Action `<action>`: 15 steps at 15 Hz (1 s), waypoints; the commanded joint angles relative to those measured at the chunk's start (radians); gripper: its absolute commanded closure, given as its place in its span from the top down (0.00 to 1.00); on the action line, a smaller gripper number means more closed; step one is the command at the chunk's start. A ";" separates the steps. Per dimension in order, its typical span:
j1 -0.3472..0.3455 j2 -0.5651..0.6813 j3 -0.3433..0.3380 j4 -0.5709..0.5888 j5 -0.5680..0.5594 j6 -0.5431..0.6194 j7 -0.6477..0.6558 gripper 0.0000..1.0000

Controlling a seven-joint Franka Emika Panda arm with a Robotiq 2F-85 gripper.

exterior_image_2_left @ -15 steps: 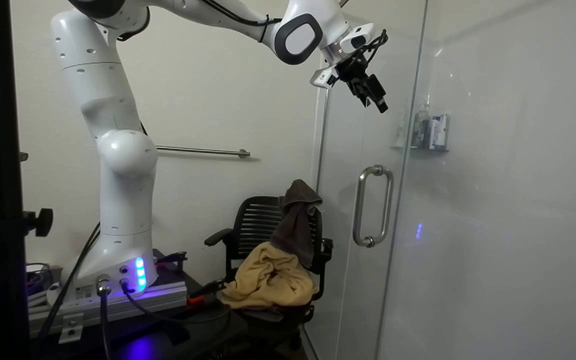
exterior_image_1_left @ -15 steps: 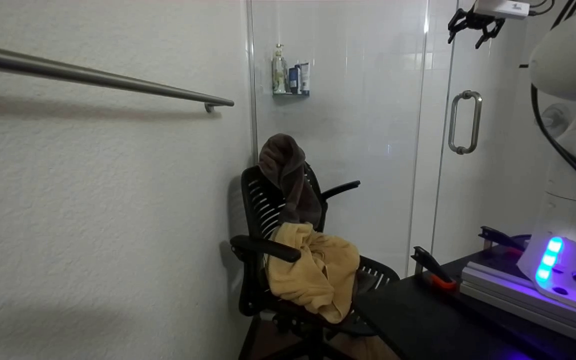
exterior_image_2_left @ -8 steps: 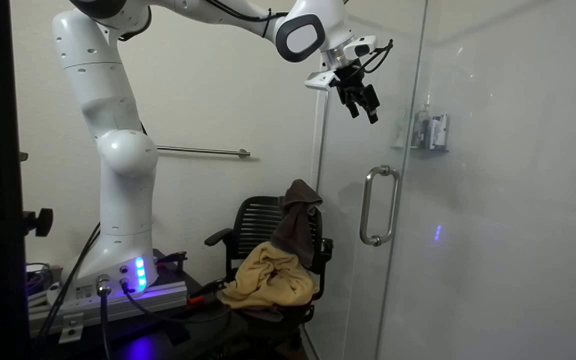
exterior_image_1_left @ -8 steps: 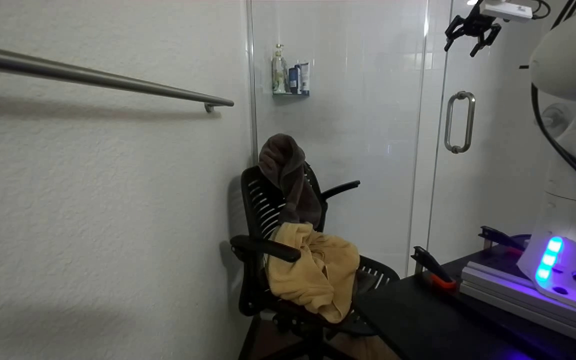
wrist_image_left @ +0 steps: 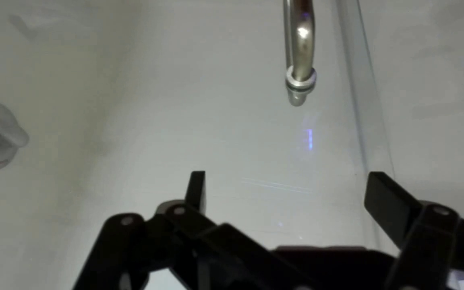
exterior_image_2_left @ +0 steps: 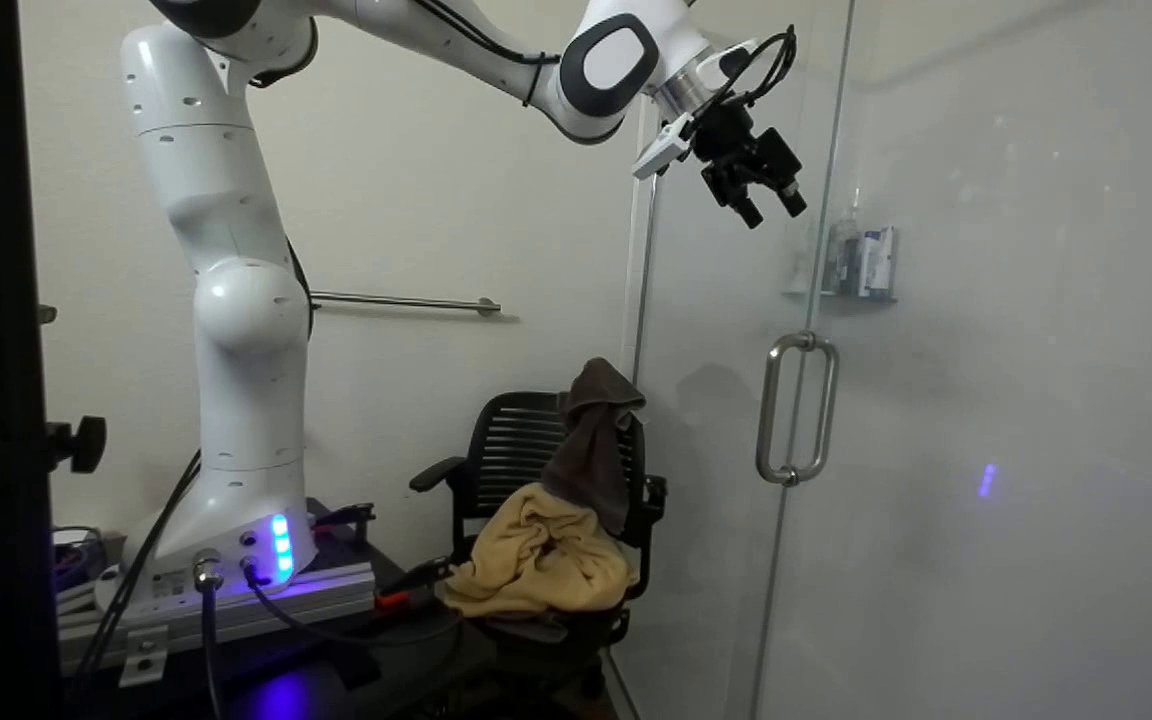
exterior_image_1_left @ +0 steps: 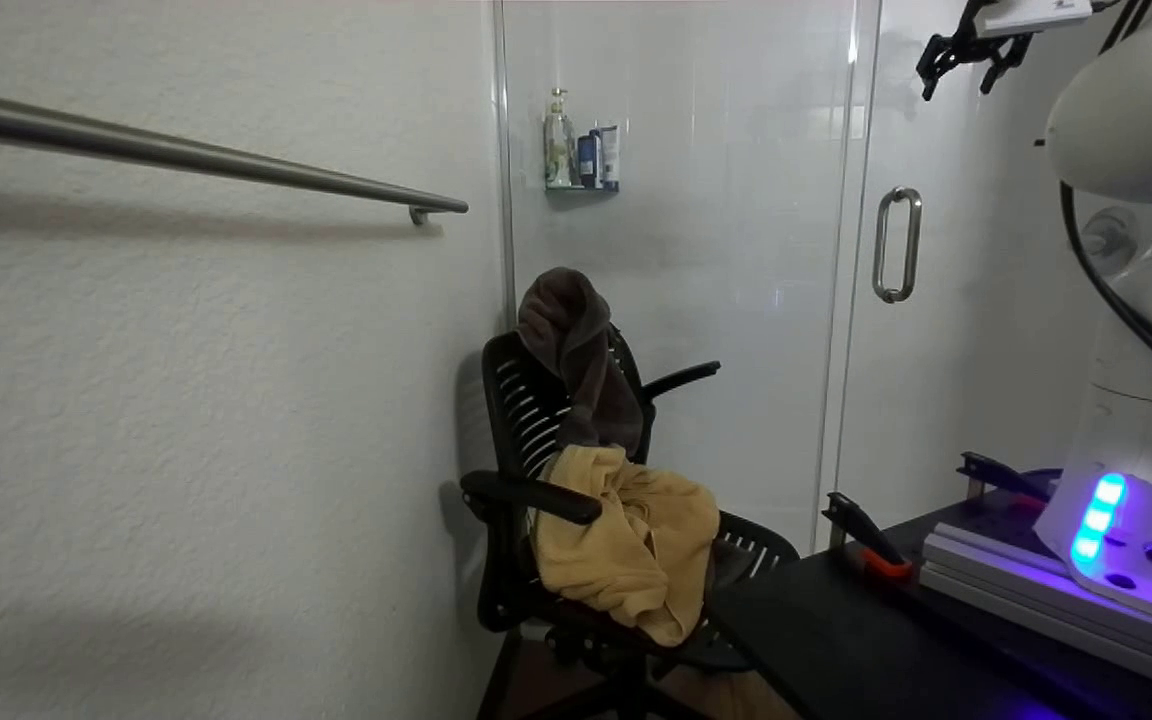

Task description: Close then open the door

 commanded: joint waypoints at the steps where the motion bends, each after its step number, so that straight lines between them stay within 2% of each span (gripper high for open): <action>1: -0.078 0.028 0.040 -0.018 -0.084 0.050 0.091 1.00; 3: -0.087 0.000 0.046 -0.057 -0.093 0.017 0.114 1.00; 8: -0.085 -0.044 0.040 -0.178 -0.085 0.017 0.076 1.00; 10: -0.094 -0.010 0.035 -0.187 -0.083 0.025 0.089 1.00; 12: -0.118 0.006 0.051 -0.186 -0.093 0.013 0.159 1.00; 13: -0.094 -0.001 0.037 -0.174 -0.063 0.016 0.108 1.00; 15: -0.102 0.006 0.038 -0.179 -0.063 0.016 0.128 1.00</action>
